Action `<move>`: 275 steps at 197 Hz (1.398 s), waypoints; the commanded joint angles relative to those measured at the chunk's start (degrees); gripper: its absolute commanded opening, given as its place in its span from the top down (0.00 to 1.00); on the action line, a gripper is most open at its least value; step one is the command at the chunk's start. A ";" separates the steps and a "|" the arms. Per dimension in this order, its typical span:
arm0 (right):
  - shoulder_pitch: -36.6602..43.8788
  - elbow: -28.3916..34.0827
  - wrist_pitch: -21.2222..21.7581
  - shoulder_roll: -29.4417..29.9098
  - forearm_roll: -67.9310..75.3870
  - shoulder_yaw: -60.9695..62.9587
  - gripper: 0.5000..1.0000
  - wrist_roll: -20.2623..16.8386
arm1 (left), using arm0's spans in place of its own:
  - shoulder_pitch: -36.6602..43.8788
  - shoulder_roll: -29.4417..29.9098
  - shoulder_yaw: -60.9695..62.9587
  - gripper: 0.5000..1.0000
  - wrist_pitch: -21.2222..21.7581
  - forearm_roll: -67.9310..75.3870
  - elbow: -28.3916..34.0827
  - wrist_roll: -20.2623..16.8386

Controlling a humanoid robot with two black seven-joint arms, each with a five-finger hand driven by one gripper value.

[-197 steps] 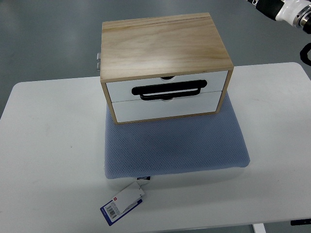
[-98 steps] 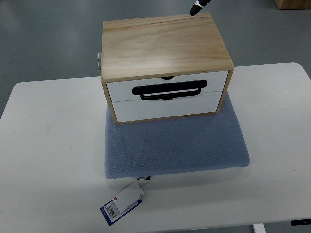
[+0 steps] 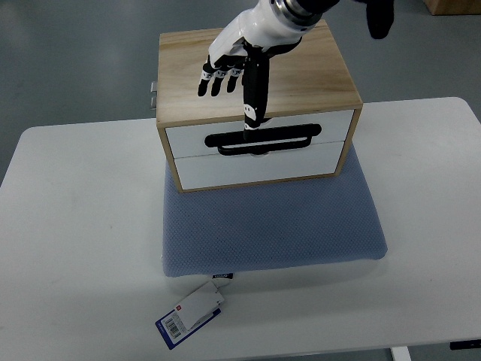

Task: Open wood drawer with right hand
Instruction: 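Lower the right hand onto the upper drawer's black handle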

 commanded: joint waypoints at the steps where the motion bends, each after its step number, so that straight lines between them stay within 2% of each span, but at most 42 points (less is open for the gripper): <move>1: -2.94 -0.06 -2.29 1.68 0.03 -1.24 0.11 -0.95 | 0.00 0.00 -0.03 0.00 -0.01 -0.08 0.25 0.00; 19: -4.00 -0.06 -3.26 1.94 0.12 -1.59 0.11 -2.01 | 0.00 0.00 -0.03 0.00 -0.01 -0.08 0.34 0.00; 20: -4.78 -0.06 -4.48 2.03 0.12 -1.85 0.11 -2.53 | 0.00 0.00 -0.03 0.00 -0.01 -0.08 0.34 0.00; 32: -5.84 -0.06 -5.81 2.21 0.30 -1.94 0.11 -2.71 | 0.00 0.00 -0.03 0.00 -0.01 -0.08 0.25 0.00; 98: -9.36 -0.06 -9.85 2.30 2.76 -1.94 0.11 -5.79 | 0.00 0.00 -0.03 0.00 0.08 -0.08 0.42 0.00; 275: -13.66 -1.29 -10.56 2.03 -0.06 -4.41 0.11 -5.79 | 0.00 0.00 -0.12 0.00 0.08 -0.08 0.60 0.00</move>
